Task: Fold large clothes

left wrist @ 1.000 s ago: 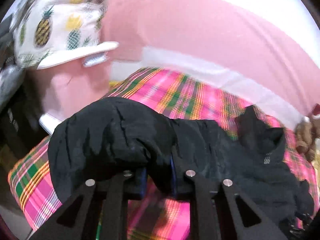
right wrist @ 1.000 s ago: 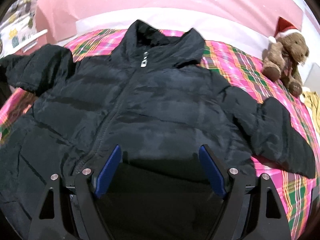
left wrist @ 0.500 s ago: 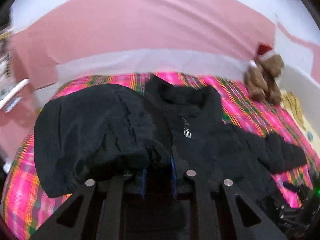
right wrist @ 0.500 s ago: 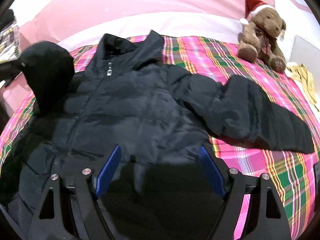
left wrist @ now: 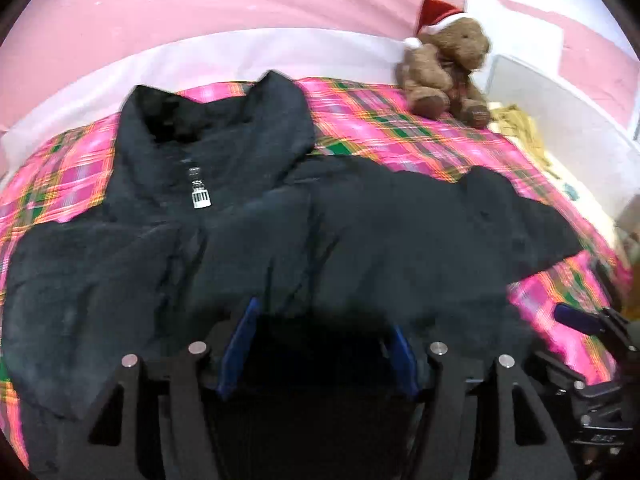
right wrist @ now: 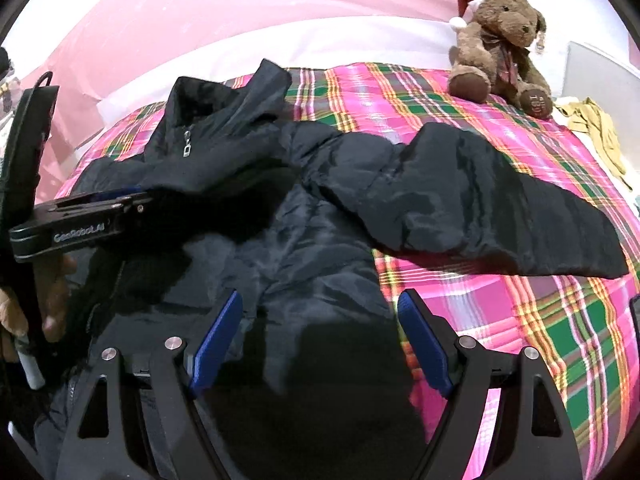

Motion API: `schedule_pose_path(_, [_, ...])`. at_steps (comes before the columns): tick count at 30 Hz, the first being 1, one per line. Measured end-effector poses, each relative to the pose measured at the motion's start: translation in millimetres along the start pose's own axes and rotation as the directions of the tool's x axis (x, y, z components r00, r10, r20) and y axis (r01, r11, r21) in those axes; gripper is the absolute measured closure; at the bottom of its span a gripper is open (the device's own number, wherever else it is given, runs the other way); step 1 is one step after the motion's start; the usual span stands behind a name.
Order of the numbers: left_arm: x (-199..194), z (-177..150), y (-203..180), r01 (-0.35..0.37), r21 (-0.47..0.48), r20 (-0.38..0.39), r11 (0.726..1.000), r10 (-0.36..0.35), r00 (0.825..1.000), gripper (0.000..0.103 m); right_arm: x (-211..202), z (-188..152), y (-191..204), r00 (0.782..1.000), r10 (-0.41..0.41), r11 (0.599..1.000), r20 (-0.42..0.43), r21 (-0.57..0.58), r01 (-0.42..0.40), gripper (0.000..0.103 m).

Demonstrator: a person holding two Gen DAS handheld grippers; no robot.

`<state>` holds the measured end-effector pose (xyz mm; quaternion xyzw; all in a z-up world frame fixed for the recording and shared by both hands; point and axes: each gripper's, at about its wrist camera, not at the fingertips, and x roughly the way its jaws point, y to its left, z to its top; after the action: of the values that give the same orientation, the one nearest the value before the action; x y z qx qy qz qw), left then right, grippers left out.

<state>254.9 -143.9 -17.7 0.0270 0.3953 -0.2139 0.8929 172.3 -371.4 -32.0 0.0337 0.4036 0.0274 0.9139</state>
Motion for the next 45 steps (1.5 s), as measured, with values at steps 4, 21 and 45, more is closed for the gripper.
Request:
schedule_pose_path(4, [-18,6,-12,0.069,-0.011,0.034,0.998,-0.068,0.997,0.035,-9,6,-2,1.0,-0.013,1.0,0.021,-0.001,0.014,0.023])
schedule_pose_path(21, [-44,7,175,-0.273,-0.266,0.009,0.925,0.285,0.958,0.032,97,58,72,0.994,0.005,0.992,-0.106,-0.126,-0.019,0.047])
schedule_pose_path(45, [8,-10,222,-0.332,-0.272,-0.063,0.903,0.328,0.943,0.03,158,93,72,0.993,-0.026,0.993,-0.119,-0.121,0.011,0.046])
